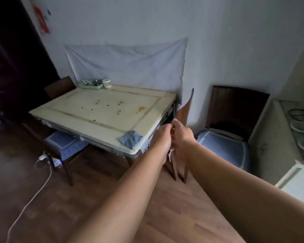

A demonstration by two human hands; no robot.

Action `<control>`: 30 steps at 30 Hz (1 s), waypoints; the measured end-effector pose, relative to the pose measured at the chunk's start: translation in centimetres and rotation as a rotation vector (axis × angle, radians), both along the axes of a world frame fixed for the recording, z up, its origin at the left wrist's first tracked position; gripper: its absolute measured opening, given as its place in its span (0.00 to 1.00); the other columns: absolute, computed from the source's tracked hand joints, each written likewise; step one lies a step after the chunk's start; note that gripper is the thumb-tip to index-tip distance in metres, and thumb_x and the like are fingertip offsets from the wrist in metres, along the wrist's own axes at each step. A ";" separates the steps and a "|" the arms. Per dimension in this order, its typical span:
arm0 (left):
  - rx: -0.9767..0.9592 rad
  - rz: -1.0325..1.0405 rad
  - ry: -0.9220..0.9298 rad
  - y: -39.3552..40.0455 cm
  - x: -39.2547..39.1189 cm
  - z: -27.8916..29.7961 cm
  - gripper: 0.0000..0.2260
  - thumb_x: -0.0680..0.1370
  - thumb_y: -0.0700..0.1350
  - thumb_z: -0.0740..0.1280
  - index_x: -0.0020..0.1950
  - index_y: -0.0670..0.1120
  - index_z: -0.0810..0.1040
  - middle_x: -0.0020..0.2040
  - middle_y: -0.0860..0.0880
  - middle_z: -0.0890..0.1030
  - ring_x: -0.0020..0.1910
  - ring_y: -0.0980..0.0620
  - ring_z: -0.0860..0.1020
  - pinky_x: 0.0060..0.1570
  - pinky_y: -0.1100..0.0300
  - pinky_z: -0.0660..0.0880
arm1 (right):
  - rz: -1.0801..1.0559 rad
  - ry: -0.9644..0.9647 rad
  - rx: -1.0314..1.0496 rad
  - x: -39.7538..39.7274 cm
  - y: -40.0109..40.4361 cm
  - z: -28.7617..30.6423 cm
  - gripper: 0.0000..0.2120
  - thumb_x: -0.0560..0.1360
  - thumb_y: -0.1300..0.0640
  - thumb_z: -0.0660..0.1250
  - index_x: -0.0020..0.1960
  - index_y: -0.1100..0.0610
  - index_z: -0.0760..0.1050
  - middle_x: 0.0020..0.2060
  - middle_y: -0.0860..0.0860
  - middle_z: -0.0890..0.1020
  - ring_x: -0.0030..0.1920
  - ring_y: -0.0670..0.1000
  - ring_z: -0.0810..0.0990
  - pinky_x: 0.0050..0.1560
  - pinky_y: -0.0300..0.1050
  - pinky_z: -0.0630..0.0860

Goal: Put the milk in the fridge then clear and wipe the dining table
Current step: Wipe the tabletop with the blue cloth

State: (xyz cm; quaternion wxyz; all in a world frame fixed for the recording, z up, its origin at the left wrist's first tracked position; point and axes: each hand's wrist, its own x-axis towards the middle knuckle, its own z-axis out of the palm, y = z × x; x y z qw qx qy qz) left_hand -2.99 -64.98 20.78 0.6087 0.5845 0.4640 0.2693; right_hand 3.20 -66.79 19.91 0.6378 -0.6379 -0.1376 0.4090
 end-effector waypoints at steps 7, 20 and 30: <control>0.000 0.212 0.032 -1.2 -3.1 1.2 0.15 0.83 0.47 0.55 0.39 0.52 0.76 0.44 0.48 0.80 0.40 0.53 0.78 0.53 0.48 0.78 | 0.252 0.015 0.007 -3.0 0.5 0.1 0.23 0.81 0.45 0.56 0.41 0.62 0.75 0.32 0.57 0.77 0.34 0.55 0.76 0.37 0.48 0.69; -0.082 0.342 -0.054 2.9 -8.9 -1.4 0.13 0.83 0.49 0.57 0.45 0.51 0.79 0.53 0.48 0.82 0.44 0.53 0.80 0.45 0.57 0.78 | 0.379 0.041 -0.028 -7.9 5.9 -2.4 0.18 0.83 0.49 0.56 0.41 0.59 0.73 0.39 0.54 0.79 0.40 0.52 0.78 0.42 0.47 0.72; -0.170 0.244 -0.026 13.2 -13.3 -3.7 0.11 0.82 0.52 0.60 0.45 0.51 0.80 0.50 0.49 0.83 0.46 0.54 0.81 0.50 0.55 0.79 | 0.294 0.090 -0.115 -11.4 16.1 -5.1 0.18 0.81 0.46 0.58 0.48 0.59 0.77 0.41 0.56 0.80 0.44 0.57 0.80 0.53 0.53 0.77</control>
